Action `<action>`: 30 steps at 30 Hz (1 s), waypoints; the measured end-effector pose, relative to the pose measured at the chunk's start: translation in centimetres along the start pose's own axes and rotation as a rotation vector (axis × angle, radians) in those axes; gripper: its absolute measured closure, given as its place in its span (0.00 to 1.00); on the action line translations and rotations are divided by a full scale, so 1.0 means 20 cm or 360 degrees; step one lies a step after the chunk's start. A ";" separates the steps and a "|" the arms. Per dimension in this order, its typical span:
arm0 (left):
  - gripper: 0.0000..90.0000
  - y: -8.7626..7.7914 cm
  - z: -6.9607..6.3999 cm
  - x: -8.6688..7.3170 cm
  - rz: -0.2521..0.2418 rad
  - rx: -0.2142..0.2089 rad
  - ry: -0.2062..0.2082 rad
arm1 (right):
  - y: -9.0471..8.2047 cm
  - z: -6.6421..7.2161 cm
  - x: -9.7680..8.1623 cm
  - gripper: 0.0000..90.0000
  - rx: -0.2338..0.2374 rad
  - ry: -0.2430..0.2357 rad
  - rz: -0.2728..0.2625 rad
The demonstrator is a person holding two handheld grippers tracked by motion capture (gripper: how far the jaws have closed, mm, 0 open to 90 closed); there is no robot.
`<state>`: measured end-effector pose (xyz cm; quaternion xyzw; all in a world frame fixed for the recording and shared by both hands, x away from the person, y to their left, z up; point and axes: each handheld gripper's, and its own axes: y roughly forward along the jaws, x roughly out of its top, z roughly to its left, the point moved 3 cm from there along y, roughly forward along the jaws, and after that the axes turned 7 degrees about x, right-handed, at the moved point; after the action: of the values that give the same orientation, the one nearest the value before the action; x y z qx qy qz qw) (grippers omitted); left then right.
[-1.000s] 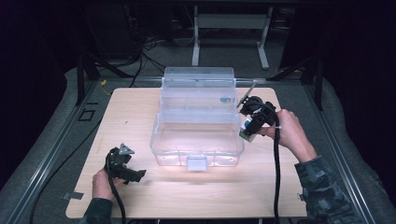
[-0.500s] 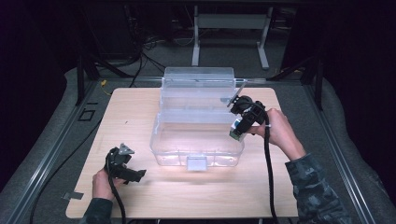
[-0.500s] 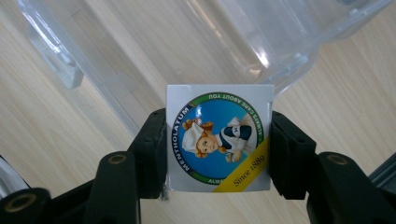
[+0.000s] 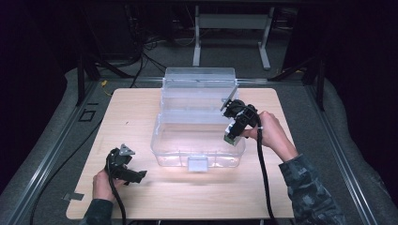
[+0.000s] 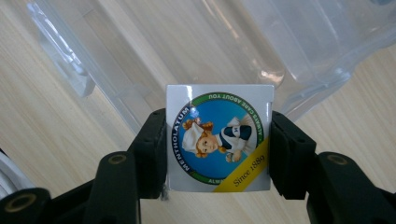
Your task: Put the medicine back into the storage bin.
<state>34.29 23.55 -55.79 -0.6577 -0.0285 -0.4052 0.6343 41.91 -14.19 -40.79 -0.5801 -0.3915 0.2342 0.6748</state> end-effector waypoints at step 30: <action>0.02 0.00 0.00 0.00 0.0003 0.0006 0.0006 | 0.27 -0.02 0.00 0.51 0.0084 0.0057 0.0258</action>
<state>34.26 23.45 -55.81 -0.6558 -0.0273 -0.4059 0.6360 42.93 -13.26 -46.02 -0.5960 -0.3247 0.2879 0.6757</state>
